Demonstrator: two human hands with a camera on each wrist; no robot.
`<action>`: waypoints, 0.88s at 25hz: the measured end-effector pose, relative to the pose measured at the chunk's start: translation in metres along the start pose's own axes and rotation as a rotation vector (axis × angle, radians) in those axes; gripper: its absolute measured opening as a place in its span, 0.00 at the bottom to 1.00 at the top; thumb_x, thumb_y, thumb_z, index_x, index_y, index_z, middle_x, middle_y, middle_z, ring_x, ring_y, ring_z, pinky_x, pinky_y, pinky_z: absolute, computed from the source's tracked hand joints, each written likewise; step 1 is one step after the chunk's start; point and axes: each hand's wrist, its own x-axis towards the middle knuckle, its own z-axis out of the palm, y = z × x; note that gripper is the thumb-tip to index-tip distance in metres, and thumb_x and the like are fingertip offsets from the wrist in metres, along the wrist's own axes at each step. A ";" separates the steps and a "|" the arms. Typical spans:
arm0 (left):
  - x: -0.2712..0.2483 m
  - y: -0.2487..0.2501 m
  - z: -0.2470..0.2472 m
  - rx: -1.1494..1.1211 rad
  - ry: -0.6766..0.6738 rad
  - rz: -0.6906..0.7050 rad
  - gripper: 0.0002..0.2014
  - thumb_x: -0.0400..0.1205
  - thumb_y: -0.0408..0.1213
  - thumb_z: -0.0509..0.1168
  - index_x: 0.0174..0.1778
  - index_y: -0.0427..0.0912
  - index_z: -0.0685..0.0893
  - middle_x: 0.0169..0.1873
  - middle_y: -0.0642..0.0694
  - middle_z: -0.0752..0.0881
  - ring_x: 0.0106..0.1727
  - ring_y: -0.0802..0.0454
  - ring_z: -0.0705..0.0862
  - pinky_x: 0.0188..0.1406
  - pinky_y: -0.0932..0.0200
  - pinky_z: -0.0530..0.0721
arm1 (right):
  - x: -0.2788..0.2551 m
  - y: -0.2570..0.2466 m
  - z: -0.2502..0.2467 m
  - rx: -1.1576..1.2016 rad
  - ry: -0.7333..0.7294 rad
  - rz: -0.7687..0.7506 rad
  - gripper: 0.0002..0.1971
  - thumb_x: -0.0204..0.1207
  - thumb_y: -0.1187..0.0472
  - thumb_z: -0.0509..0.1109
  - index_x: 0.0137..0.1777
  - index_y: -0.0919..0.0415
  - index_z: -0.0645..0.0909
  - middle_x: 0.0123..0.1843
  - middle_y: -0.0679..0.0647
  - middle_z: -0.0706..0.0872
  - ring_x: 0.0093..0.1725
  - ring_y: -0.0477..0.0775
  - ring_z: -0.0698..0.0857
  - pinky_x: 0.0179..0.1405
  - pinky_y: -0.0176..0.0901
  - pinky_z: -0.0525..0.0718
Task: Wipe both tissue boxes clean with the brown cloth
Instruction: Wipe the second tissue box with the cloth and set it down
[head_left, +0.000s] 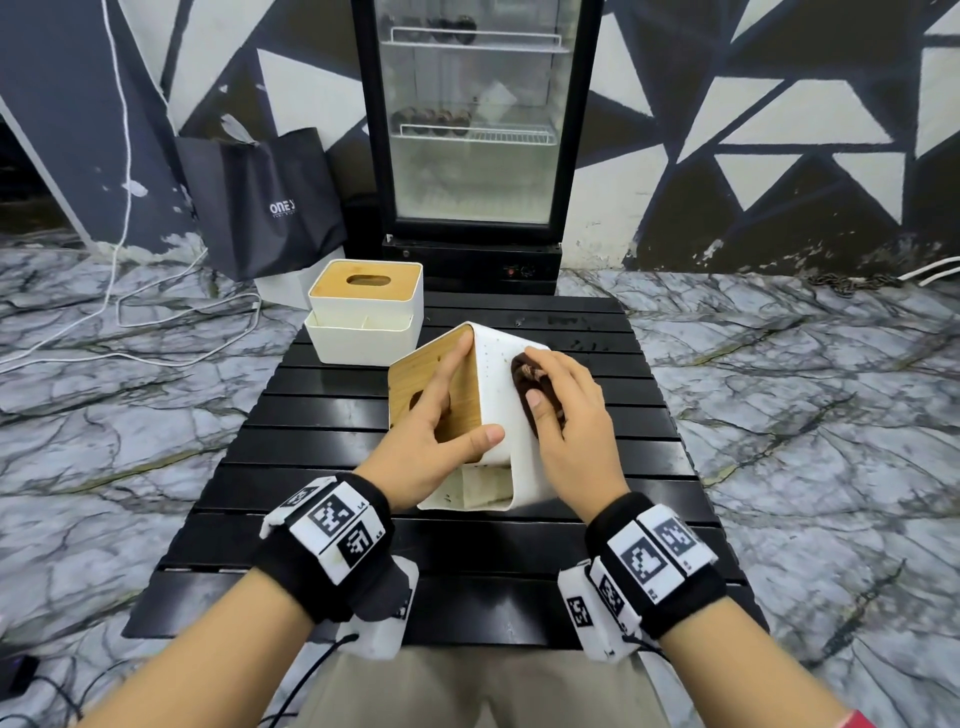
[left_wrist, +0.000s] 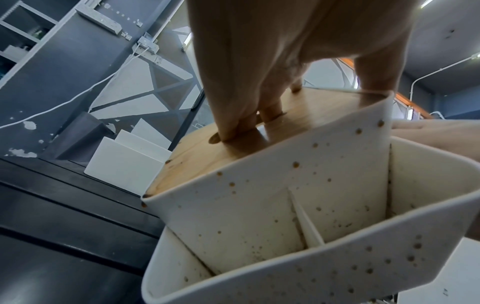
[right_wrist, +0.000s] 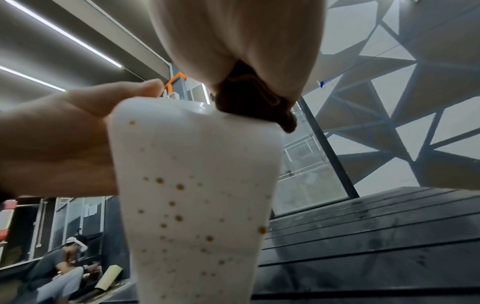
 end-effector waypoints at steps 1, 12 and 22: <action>0.000 0.000 0.000 0.010 -0.002 0.001 0.42 0.71 0.49 0.71 0.70 0.85 0.52 0.74 0.49 0.72 0.72 0.54 0.75 0.58 0.60 0.83 | -0.003 -0.002 0.001 0.000 0.003 0.007 0.21 0.76 0.59 0.56 0.69 0.52 0.73 0.66 0.44 0.74 0.64 0.46 0.68 0.64 0.32 0.62; 0.001 -0.001 0.000 0.069 -0.010 -0.005 0.42 0.69 0.55 0.70 0.71 0.84 0.51 0.74 0.55 0.70 0.71 0.60 0.73 0.58 0.69 0.79 | 0.006 -0.007 -0.004 0.006 -0.028 -0.033 0.21 0.77 0.60 0.56 0.70 0.52 0.71 0.65 0.43 0.73 0.66 0.47 0.69 0.67 0.35 0.62; 0.009 0.001 0.002 0.058 -0.036 0.037 0.43 0.70 0.54 0.70 0.74 0.80 0.51 0.78 0.57 0.65 0.77 0.56 0.68 0.66 0.54 0.80 | 0.023 -0.022 0.000 0.043 -0.080 -0.072 0.21 0.76 0.60 0.57 0.70 0.49 0.72 0.64 0.41 0.74 0.66 0.47 0.69 0.64 0.20 0.59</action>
